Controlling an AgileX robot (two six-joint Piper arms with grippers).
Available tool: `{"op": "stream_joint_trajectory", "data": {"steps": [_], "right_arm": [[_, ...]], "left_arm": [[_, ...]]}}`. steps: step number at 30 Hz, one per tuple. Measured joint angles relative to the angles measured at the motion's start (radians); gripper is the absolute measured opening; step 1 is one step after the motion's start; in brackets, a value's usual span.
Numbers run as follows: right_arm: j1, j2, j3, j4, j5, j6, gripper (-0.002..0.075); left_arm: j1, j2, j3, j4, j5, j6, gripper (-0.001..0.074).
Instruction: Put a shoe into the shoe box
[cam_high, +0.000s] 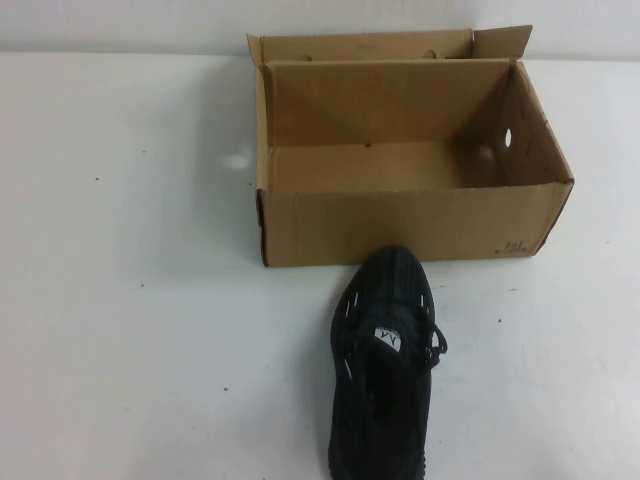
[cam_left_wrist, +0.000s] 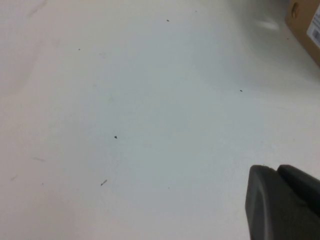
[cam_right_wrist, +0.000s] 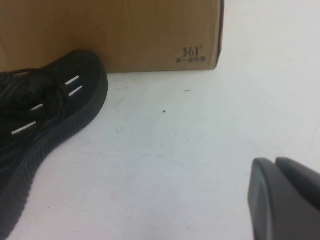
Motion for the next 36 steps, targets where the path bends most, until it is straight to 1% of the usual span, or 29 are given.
{"op": "stream_joint_trajectory", "data": {"steps": [15, 19, 22, 26, 28, 30, 33, 36], "right_arm": [[0.0, 0.0, 0.001, -0.009, -0.012, 0.0, -0.0017], [0.0, 0.0, 0.001, -0.009, -0.058, 0.0, -0.0017], [0.0, 0.0, 0.001, -0.009, -0.119, 0.0, -0.0017], [0.0, 0.0, 0.001, -0.005, -0.271, 0.0, -0.0017], [0.0, 0.0, 0.001, -0.003, -0.356, 0.0, -0.0017], [0.0, 0.0, 0.001, 0.001, -0.442, 0.0, -0.0017], [0.0, 0.0, 0.001, 0.003, -0.513, 0.0, -0.0017], [0.0, 0.0, 0.001, 0.005, -0.52, 0.0, -0.0017]], "left_arm": [[0.0, 0.0, 0.0, 0.073, -0.002, 0.004, -0.0002], [0.0, 0.0, 0.0, 0.073, -0.017, 0.004, -0.0002], [0.0, 0.0, 0.0, 0.073, -0.069, -0.001, -0.0002], [0.0, 0.0, 0.0, 0.073, -0.222, -0.032, -0.0002], [0.0, 0.0, 0.0, 0.073, -0.334, -0.05, -0.0002], [0.0, 0.0, 0.0, 0.073, -0.482, -0.06, -0.0002], [0.0, 0.0, 0.0, 0.075, -0.718, -0.067, -0.0002], [0.0, 0.0, 0.0, 0.077, -0.878, -0.069, -0.0002]]}}
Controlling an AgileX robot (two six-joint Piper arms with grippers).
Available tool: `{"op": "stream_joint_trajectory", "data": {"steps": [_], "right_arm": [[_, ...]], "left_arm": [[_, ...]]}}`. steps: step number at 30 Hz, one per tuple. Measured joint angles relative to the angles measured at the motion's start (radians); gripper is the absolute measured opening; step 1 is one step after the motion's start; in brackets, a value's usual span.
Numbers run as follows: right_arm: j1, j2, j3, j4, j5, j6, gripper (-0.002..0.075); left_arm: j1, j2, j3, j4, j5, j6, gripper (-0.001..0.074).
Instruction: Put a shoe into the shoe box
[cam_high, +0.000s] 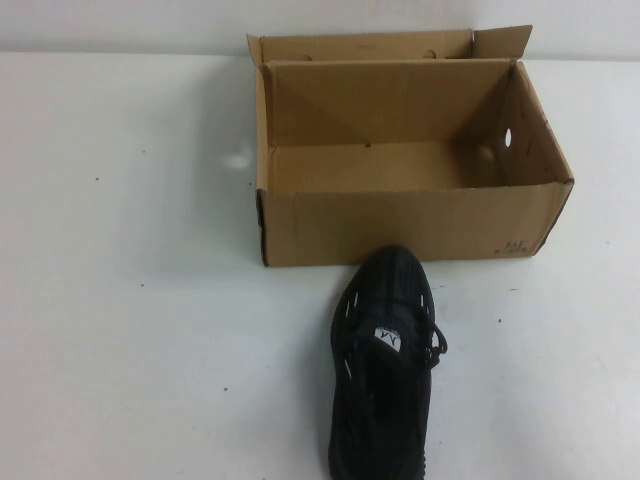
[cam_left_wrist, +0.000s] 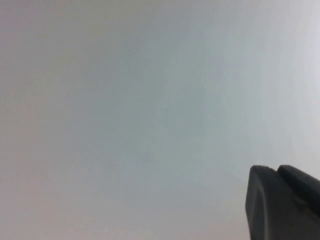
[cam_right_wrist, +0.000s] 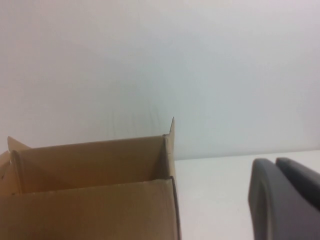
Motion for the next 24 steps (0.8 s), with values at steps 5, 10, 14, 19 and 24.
{"op": "stream_joint_trajectory", "data": {"steps": [5, 10, 14, 19, 24], "right_arm": [[0.0, 0.0, 0.0, 0.0, -0.006, 0.0, -0.0017], [0.0, 0.0, 0.0, 0.008, -0.161, 0.002, -0.0017], [0.0, 0.0, 0.0, 0.016, -0.457, 0.042, -0.0017], [0.0, 0.0, -0.073, 0.02, -0.676, 0.118, -0.0017], [0.0, -0.001, -0.319, -0.031, -0.56, 0.135, -0.0017]], "left_arm": [[0.0, -0.002, 0.0, 0.001, -0.091, 0.0, -0.0002], [0.0, -0.002, 0.0, 0.004, -0.147, -0.002, -0.0002], [0.0, -0.002, 0.0, 0.004, -0.27, -0.011, -0.0002], [0.0, -0.004, -0.065, 0.008, -0.376, -0.023, -0.0002], [0.0, -0.004, -0.258, 0.008, -0.258, -0.028, -0.0002]]}}
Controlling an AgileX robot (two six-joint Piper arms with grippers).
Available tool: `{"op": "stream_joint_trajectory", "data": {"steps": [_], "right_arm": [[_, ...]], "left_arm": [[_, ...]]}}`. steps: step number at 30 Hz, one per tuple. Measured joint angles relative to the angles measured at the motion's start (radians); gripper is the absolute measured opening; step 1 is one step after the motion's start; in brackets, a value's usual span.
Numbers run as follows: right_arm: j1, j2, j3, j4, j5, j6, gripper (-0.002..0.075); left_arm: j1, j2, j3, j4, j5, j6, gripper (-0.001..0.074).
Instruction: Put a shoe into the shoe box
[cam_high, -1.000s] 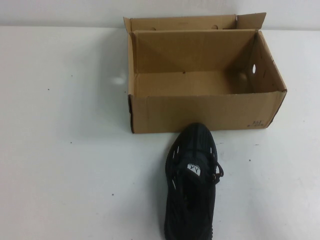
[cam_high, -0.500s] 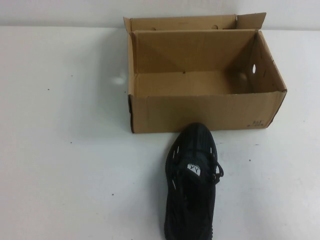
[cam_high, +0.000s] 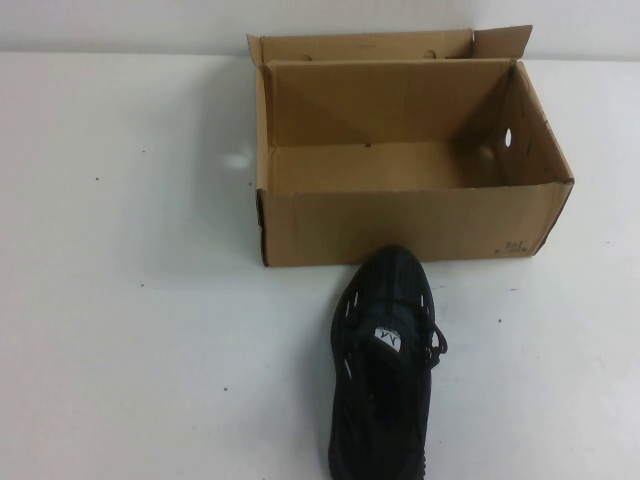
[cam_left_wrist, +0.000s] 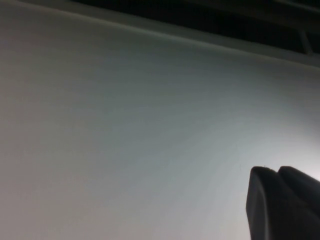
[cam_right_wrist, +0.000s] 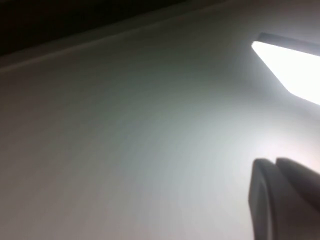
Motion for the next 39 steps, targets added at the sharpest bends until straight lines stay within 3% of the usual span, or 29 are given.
{"op": "stream_joint_trajectory", "data": {"steps": [8, 17, 22, 27, 34, 39], "right_arm": [[0.0, 0.099, -0.451, -0.022, 0.622, 0.001, -0.0017], [0.0, 0.444, -0.595, -0.033, 1.238, -0.001, -0.0017], [0.0, 0.56, -0.595, 0.008, 1.336, -0.001, -0.0017], [0.0, 0.67, -0.595, 0.136, 1.452, -0.044, -0.0017], [0.013, 0.896, -0.595, 0.366, 1.608, -0.396, -0.0008], [0.14, 1.037, -0.6, 0.441, 1.616, -0.625, 0.0099]], "left_arm": [[0.0, 0.07, -0.342, 0.004, 0.376, -0.002, -0.0002], [0.0, 0.219, -0.442, 0.004, 0.951, -0.002, -0.0002], [0.0, 0.224, -0.442, 0.001, 1.251, -0.002, -0.0002], [0.0, 0.224, -0.442, -0.005, 1.446, -0.002, -0.0002], [0.0, 0.224, -0.442, -0.03, 1.597, -0.002, -0.0002], [0.0, 0.224, -0.442, -0.085, 1.642, -0.002, -0.0002]]}}
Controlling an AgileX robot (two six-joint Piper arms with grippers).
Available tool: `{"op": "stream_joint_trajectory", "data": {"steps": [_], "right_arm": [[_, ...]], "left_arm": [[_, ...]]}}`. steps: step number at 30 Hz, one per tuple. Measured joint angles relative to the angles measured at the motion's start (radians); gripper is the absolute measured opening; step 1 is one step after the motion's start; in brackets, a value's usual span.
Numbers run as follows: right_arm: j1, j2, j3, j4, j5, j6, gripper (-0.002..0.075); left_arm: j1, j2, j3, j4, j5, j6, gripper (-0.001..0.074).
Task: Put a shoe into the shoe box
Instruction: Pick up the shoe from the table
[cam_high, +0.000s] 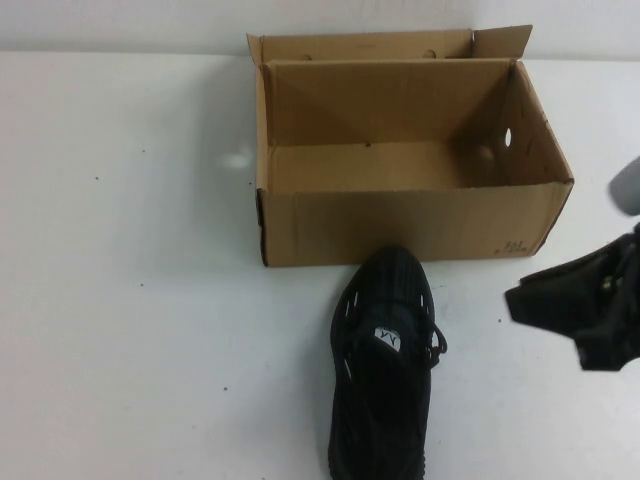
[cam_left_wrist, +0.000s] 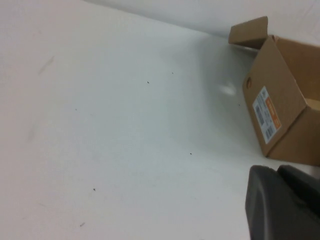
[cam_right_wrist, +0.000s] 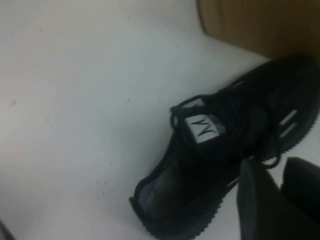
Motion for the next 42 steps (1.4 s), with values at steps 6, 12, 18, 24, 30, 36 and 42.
{"op": "stream_joint_trajectory", "data": {"steps": [6, 12, 18, 24, 30, 36, 42], "right_arm": [[0.2, 0.155, -0.084, -0.131, 0.014, -0.047, 0.0317], [0.338, 0.315, -0.214, -0.357, 0.033, 0.041, 0.0428], [0.37, 0.468, -0.318, -0.397, 0.047, 0.094, 0.0438], [0.378, 0.571, -0.335, -0.397, 0.039, 0.1, 0.0438], [0.38, 0.615, -0.337, -0.436, -0.035, 0.1, 0.0438], [0.38, 0.649, -0.337, -0.55, -0.089, 0.1, 0.0419], [0.382, 0.703, -0.337, -0.581, -0.121, 0.1, 0.0293]], "left_arm": [[0.0, 0.0, 0.0, -0.04, 0.038, -0.002, -0.0002], [0.0, 0.0, 0.0, -0.045, 0.075, -0.004, -0.0002], [0.0, 0.0, 0.0, -0.045, 0.092, -0.004, -0.0003], [0.0, 0.0, 0.0, -0.045, 0.104, -0.004, -0.0002], [0.0, 0.0, 0.0, -0.045, 0.108, -0.004, -0.0003], [0.0, 0.0, 0.0, -0.045, 0.108, -0.004, -0.0002], [0.0, 0.0, 0.0, -0.046, 0.108, -0.004, -0.0003]]}}
